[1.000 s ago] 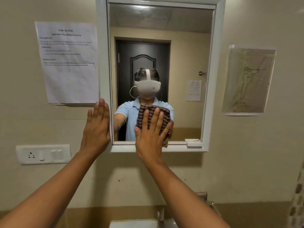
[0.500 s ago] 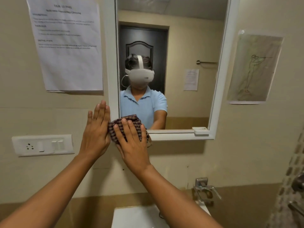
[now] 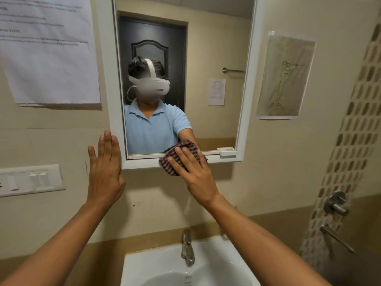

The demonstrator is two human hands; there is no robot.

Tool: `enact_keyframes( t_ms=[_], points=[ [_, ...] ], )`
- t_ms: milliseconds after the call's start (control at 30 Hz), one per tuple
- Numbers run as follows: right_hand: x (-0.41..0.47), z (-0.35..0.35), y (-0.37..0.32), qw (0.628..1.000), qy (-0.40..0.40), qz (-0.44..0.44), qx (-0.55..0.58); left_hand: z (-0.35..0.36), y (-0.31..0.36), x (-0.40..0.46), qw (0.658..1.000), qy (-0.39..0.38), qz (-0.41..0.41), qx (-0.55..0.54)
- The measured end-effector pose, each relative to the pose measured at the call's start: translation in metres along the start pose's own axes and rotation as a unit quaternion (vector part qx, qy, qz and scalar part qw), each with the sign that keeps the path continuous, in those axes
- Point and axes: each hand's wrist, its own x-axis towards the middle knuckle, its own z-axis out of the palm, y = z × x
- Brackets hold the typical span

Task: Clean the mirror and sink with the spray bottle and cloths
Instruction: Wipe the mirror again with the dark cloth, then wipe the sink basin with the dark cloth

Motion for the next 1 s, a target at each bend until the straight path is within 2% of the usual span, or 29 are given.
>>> enact_keyframes(
  t_ms=[300, 433, 533, 600, 633, 700, 800, 900, 933, 967, 1000],
  points=[
    [-0.071, -0.020, 0.051, 0.995, -0.070, 0.074, -0.007, 0.015, 0.060, -0.001, 0.999, -0.008, 0.042, -0.008],
    [-0.098, -0.026, 0.079, 0.984, -0.078, 0.155, 0.030, 0.025, 0.089, -0.004, 0.998, -0.008, 0.049, -0.026],
    [-0.114, -0.029, 0.088, 0.960, -0.054, 0.253, 0.108, 0.033, 0.115, -0.018, 0.997, -0.027, 0.049, -0.046],
    [-0.122, -0.032, 0.083, 0.919, -0.023, 0.331, 0.214, 0.037, 0.131, -0.035, 0.996, -0.040, 0.054, -0.063],
    [-0.126, -0.034, 0.078, 0.882, -0.014, 0.374, 0.284, 0.040, 0.139, -0.045, 0.995, -0.048, 0.057, -0.072],
    [-0.138, -0.039, 0.066, 0.762, -0.010, 0.480, 0.434, 0.047, 0.153, -0.070, 0.991, -0.073, 0.053, -0.094],
    [-0.162, -0.043, 0.045, 0.514, 0.012, 0.613, 0.600, 0.060, 0.168, -0.106, 0.986, -0.118, 0.033, -0.116],
    [-0.184, -0.062, 0.025, 0.247, 0.020, 0.663, 0.707, 0.071, 0.180, -0.140, 0.974, -0.168, -0.021, -0.148],
    [-0.191, -0.067, 0.018, 0.182, 0.011, 0.662, 0.727, 0.073, 0.184, -0.150, 0.969, -0.182, -0.045, -0.158],
    [-0.199, -0.069, 0.011, 0.141, 0.007, 0.656, 0.741, 0.075, 0.189, -0.159, 0.964, -0.195, -0.068, -0.166],
    [-0.207, -0.069, 0.002, 0.120, 0.003, 0.652, 0.749, 0.075, 0.192, -0.169, 0.958, -0.207, -0.092, -0.173]
  ],
)
